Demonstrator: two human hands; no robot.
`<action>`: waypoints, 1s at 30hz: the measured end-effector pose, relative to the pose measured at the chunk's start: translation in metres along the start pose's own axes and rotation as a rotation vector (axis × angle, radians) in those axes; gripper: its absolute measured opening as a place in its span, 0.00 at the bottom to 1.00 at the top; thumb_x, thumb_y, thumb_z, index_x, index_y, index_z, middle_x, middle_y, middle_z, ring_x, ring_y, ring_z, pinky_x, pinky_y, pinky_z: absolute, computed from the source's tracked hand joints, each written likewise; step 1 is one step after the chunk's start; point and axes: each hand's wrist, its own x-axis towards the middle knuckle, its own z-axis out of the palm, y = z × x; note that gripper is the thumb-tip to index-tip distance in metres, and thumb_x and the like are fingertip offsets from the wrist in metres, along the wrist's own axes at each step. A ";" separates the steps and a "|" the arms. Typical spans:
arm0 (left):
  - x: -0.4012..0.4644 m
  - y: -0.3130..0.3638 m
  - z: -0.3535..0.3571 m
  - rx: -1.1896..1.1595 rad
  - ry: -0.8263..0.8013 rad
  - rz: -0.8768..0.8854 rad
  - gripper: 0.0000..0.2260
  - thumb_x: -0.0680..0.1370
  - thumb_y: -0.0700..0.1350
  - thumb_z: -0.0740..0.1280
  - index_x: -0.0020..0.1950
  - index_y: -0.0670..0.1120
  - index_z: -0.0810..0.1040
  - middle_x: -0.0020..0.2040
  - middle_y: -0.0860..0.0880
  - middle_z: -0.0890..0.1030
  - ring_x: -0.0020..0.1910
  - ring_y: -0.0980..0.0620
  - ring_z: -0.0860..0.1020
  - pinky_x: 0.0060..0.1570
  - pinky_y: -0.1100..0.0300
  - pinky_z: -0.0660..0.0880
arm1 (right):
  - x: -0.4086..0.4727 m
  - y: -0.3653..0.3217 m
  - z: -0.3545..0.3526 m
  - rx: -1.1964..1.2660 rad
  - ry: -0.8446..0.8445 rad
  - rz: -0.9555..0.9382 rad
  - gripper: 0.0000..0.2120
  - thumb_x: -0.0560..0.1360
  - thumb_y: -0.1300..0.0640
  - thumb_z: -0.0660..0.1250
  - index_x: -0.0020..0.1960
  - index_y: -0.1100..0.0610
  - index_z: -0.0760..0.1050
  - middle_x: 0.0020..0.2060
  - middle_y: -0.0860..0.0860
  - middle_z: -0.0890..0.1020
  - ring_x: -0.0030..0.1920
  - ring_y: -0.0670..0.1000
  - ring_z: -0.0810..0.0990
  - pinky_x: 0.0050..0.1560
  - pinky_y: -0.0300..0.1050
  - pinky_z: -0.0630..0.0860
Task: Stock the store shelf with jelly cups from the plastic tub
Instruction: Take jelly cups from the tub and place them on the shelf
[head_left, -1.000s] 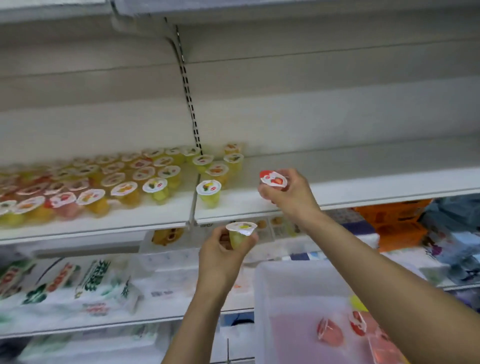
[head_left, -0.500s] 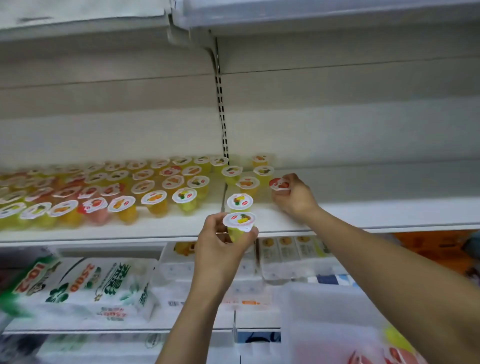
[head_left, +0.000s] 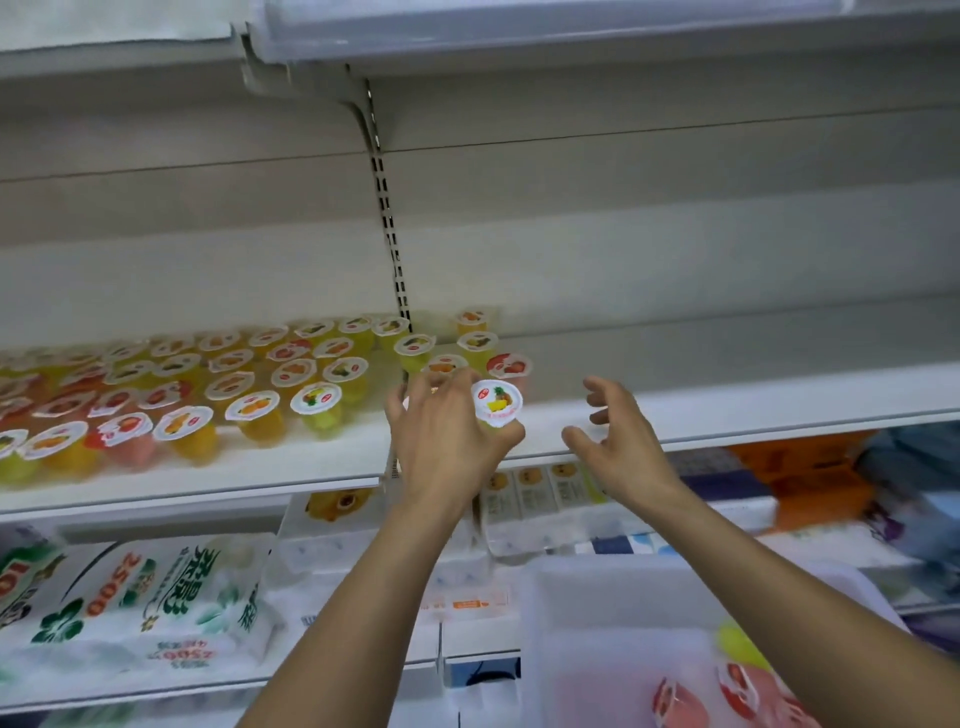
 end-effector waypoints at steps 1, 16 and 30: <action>0.004 0.001 0.002 0.057 0.005 0.032 0.24 0.67 0.61 0.69 0.61 0.54 0.76 0.57 0.53 0.79 0.65 0.53 0.68 0.67 0.50 0.55 | -0.005 0.004 -0.003 -0.018 -0.009 -0.011 0.27 0.76 0.52 0.67 0.72 0.49 0.61 0.66 0.48 0.69 0.59 0.45 0.70 0.59 0.49 0.74; 0.025 0.004 0.030 0.379 -0.171 0.153 0.25 0.74 0.62 0.60 0.65 0.50 0.75 0.63 0.48 0.77 0.75 0.51 0.58 0.71 0.41 0.34 | -0.037 0.012 -0.044 -0.037 0.055 -0.126 0.25 0.76 0.56 0.66 0.71 0.49 0.63 0.64 0.45 0.70 0.62 0.43 0.68 0.57 0.37 0.68; -0.112 0.044 0.059 -0.260 -0.214 0.532 0.20 0.75 0.53 0.63 0.65 0.48 0.73 0.62 0.50 0.75 0.62 0.50 0.71 0.57 0.56 0.71 | -0.110 0.079 -0.087 -0.322 -0.189 0.007 0.25 0.76 0.44 0.64 0.71 0.45 0.63 0.58 0.42 0.76 0.53 0.45 0.77 0.50 0.48 0.77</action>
